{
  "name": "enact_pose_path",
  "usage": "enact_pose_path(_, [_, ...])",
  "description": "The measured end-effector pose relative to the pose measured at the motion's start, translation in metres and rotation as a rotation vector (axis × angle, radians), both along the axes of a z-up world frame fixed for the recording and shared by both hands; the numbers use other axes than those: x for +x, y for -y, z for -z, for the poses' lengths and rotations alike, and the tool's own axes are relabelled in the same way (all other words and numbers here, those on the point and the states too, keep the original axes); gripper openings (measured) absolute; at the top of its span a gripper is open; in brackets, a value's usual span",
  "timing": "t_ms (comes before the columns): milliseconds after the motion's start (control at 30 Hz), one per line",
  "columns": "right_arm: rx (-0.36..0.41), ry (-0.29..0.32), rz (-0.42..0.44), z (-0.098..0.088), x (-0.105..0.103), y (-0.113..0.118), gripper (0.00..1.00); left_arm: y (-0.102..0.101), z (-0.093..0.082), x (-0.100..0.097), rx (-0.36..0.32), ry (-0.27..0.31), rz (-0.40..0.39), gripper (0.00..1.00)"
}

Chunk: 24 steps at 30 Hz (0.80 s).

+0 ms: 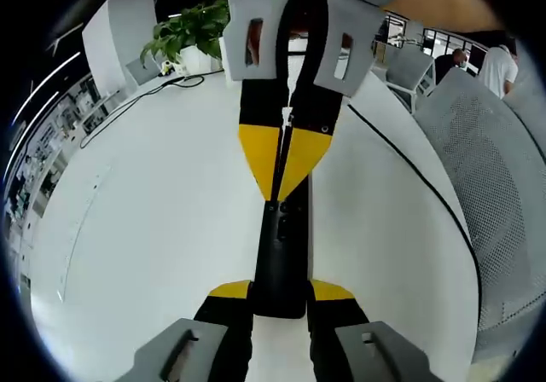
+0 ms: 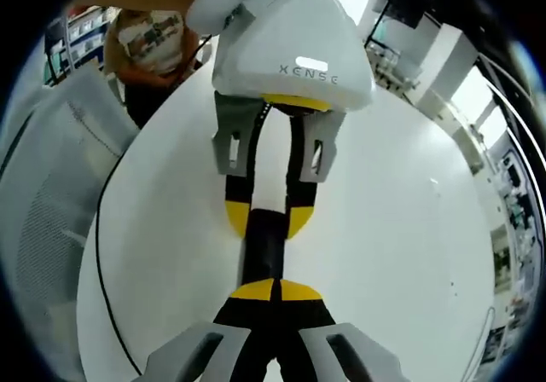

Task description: Press the specified remote control buttons in sequence, fully releasing each button before pressing the next.

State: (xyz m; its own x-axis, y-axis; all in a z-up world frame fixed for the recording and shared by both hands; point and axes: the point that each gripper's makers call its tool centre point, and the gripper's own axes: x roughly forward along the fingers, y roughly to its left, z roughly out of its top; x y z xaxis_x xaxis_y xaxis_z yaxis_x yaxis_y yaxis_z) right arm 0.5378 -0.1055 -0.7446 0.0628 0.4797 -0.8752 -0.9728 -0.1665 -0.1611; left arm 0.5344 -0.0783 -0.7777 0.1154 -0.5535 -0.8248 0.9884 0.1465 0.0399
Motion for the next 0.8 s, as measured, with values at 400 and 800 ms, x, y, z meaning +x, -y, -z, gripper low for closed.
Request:
enact_pose_path(400, [-0.012, -0.014, -0.013, 0.010, -0.002, -0.002, 0.00, 0.000, 0.000, 0.000, -0.005, 0.002, 0.002, 0.23])
enact_pose_path(800, [-0.017, -0.021, -0.018, 0.015, -0.003, -0.003, 0.00, 0.000, 0.000, 0.000, -0.014, 0.003, 0.006, 0.23])
